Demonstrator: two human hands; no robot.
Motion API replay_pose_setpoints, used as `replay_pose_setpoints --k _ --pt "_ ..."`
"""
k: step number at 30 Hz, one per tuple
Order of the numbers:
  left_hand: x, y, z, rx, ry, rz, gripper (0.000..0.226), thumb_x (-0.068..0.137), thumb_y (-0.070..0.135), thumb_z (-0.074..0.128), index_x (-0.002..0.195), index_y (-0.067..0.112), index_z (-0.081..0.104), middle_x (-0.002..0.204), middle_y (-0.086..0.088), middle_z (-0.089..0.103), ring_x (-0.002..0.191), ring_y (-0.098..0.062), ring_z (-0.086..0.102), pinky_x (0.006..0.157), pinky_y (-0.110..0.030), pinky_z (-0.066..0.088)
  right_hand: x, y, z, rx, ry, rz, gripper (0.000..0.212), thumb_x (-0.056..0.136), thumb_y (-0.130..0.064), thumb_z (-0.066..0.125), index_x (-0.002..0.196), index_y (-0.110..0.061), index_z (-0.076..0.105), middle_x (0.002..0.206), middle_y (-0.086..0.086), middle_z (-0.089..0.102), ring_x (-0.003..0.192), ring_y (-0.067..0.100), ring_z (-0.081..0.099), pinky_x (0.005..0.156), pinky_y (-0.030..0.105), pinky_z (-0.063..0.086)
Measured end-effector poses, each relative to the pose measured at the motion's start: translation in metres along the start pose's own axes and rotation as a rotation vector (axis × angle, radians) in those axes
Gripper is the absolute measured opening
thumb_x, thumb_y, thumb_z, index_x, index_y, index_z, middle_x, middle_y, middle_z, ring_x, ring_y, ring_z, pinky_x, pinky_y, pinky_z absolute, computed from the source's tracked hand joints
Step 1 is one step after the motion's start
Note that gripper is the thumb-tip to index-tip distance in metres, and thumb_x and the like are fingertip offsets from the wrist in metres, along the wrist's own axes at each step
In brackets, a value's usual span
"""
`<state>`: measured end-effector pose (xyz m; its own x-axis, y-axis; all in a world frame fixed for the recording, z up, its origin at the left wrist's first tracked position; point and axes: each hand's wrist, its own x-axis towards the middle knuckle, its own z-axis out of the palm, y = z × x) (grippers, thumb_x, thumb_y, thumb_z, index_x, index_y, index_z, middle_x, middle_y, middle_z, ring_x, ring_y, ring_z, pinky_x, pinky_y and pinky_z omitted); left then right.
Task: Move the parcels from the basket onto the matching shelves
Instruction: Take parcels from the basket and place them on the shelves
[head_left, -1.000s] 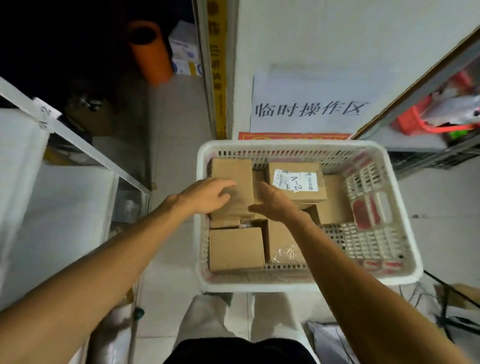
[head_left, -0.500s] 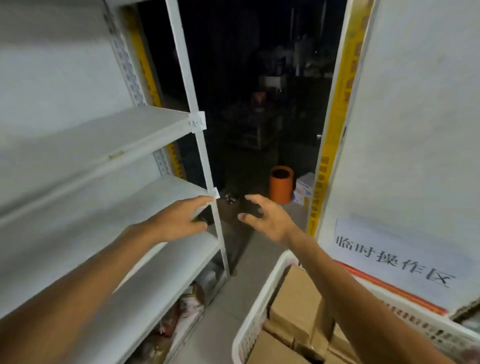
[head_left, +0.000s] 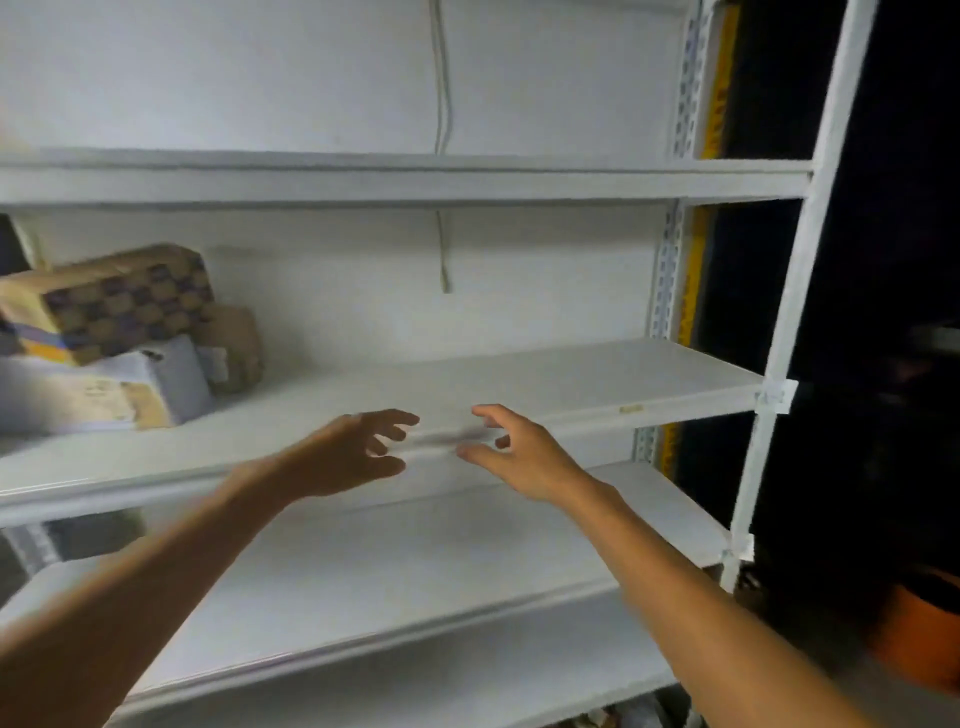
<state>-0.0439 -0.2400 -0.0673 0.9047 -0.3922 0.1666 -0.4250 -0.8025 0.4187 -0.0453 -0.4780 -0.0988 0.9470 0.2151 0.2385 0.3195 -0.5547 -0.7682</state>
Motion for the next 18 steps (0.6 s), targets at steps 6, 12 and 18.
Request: replay_pose_setpoints --k 6,12,18 --pt "-0.063 -0.086 -0.099 0.109 0.165 -0.165 0.052 0.088 0.020 0.066 0.136 0.021 0.047 0.124 -0.003 0.062 0.099 -0.015 0.064 0.085 -0.020 0.046 0.063 -0.091 0.085 0.002 -0.124 -0.133 0.061 0.085 -0.049 0.066 0.139 -0.031 0.045 0.143 -0.001 0.047 0.114 0.013 0.052 0.086 0.023 0.038" --pt "-0.122 -0.155 -0.162 0.145 0.277 -0.251 0.048 0.088 0.014 0.066 0.133 0.019 0.050 0.121 -0.007 0.063 0.097 -0.017 0.064 0.087 -0.026 0.050 0.109 -0.154 0.152 -0.022 -0.187 -0.226 0.061 0.087 -0.049 0.064 0.141 -0.031 0.043 0.145 0.001 0.044 0.126 0.019 0.049 0.093 0.026 0.038" --pt "-0.149 -0.209 -0.182 0.112 0.311 -0.337 0.050 0.088 0.013 0.065 0.135 0.015 0.048 0.125 -0.010 0.061 0.100 -0.019 0.064 0.085 -0.024 0.050 0.152 -0.186 0.201 -0.001 -0.240 -0.259 0.061 0.087 -0.048 0.064 0.141 -0.029 0.043 0.148 0.003 0.044 0.130 0.020 0.047 0.098 0.031 0.040"
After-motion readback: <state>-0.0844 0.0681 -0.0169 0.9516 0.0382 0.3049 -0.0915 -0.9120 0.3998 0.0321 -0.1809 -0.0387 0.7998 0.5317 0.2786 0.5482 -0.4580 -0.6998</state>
